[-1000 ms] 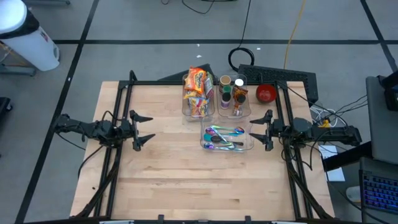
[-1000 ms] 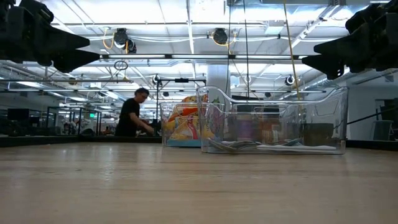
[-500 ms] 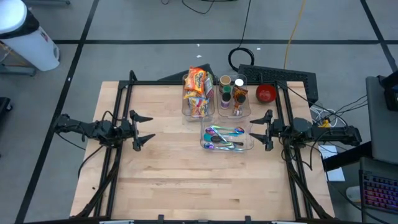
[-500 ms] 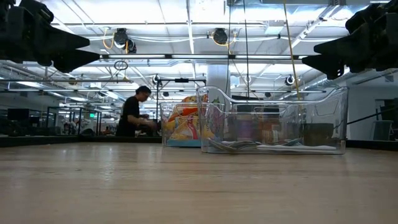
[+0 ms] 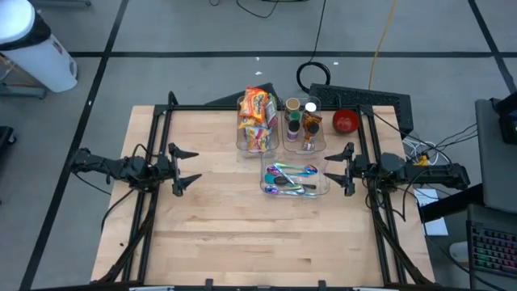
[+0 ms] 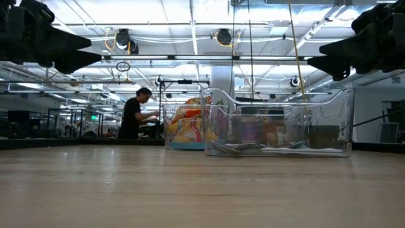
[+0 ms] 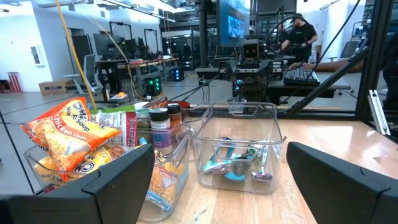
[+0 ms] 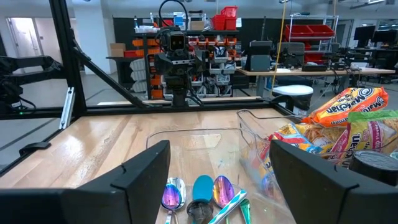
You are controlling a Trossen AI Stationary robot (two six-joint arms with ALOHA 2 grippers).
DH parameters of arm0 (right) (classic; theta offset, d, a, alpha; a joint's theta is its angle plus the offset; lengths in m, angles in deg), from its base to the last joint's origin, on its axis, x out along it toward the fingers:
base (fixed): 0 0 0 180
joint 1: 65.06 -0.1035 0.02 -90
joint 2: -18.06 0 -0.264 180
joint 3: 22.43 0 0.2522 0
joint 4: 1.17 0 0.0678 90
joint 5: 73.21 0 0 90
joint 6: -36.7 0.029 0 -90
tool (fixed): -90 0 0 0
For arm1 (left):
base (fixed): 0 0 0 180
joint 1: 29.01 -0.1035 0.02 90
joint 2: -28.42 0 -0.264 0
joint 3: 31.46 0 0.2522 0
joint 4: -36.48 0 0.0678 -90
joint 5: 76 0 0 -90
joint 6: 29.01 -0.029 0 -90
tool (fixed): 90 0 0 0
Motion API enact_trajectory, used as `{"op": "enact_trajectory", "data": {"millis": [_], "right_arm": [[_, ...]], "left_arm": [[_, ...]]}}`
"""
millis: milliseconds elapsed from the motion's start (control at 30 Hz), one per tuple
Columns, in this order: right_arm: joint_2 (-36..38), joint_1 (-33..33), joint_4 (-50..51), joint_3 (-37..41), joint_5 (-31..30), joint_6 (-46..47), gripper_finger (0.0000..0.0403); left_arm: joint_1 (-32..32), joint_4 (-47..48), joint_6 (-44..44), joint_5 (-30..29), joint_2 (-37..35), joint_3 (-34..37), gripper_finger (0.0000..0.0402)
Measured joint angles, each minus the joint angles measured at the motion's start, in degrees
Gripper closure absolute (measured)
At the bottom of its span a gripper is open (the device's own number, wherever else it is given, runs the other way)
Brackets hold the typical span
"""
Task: Pick & Place Food Item
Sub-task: Return to Home Position
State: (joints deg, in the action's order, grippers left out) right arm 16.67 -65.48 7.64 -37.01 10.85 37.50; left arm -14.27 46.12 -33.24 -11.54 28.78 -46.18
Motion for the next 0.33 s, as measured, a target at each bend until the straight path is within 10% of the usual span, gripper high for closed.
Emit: {"op": "enact_trajectory", "data": {"millis": [333], "right_arm": [[0.00,0.00,0.02,0.00,0.01,0.00,0.0132]], "left_arm": [[0.01,0.00,0.00,-0.01,0.00,0.00,0.0027]]}}
